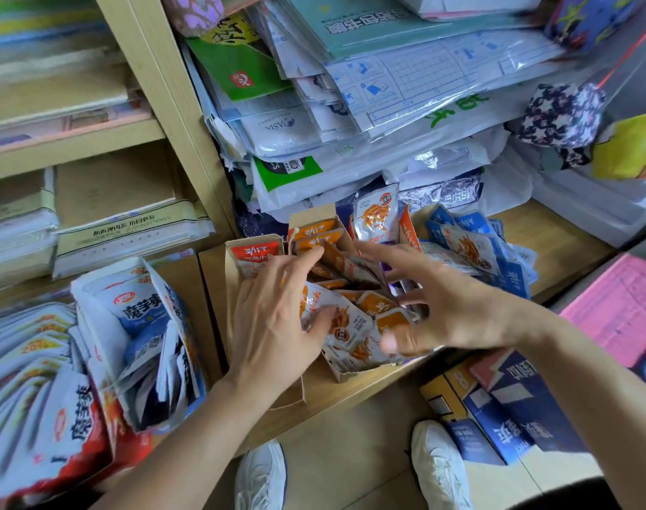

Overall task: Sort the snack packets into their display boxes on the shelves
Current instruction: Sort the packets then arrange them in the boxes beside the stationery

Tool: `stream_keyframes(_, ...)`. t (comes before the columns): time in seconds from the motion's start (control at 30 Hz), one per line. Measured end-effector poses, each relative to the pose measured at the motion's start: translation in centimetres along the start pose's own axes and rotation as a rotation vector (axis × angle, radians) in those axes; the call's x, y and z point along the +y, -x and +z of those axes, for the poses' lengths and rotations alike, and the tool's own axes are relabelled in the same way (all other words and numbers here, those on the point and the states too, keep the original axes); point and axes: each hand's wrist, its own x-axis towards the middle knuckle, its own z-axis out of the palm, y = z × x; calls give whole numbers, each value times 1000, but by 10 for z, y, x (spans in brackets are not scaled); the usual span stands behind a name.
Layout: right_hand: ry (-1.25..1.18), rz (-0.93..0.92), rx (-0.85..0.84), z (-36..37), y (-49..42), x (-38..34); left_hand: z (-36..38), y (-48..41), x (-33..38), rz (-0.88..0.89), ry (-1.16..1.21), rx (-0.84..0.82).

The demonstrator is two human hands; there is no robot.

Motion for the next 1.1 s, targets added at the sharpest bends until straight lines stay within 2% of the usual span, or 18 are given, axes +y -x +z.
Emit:
stream_keyframes(0.07,237,29,-44,10,8,5,2,0,-1,-13,-9,3)
stream_keyframes(0.1,297,25,-9,18,8,6,2,0,-1,-19,-12,4)
stream_keyframes(0.2,326,-67,221,33,3,12,0,-2,0,-20,-29,32)
stream_keyframes(0.3,248,-44,422,34,0,14,-5,-7,1,-57,44,81)
stream_keyframes(0.43,334,-66,698,48,-5,8,-12,-11,-2,-63,130,121)
stream_keyframes(0.5,383,-126,713,54,-9,8,-15,-15,-6,-11,132,97)
stream_keyframes(0.63,380,-193,546,55,-4,14,-21,-23,-10,71,85,91)
stream_keyframes(0.7,409,-183,519,56,3,18,-22,-24,-9,121,110,48)
stream_keyframes(0.8,401,-155,585,69,6,22,-18,-20,-3,177,170,-98)
stream_keyframes(0.93,366,-173,639,84,8,20,-7,-14,3,250,113,-264)
stream_keyframes(1.03,298,-181,572,75,18,18,-8,-16,4,293,-61,-249)
stream_keyframes(1.1,317,-149,694,63,24,23,-9,-16,8,256,-140,-225)
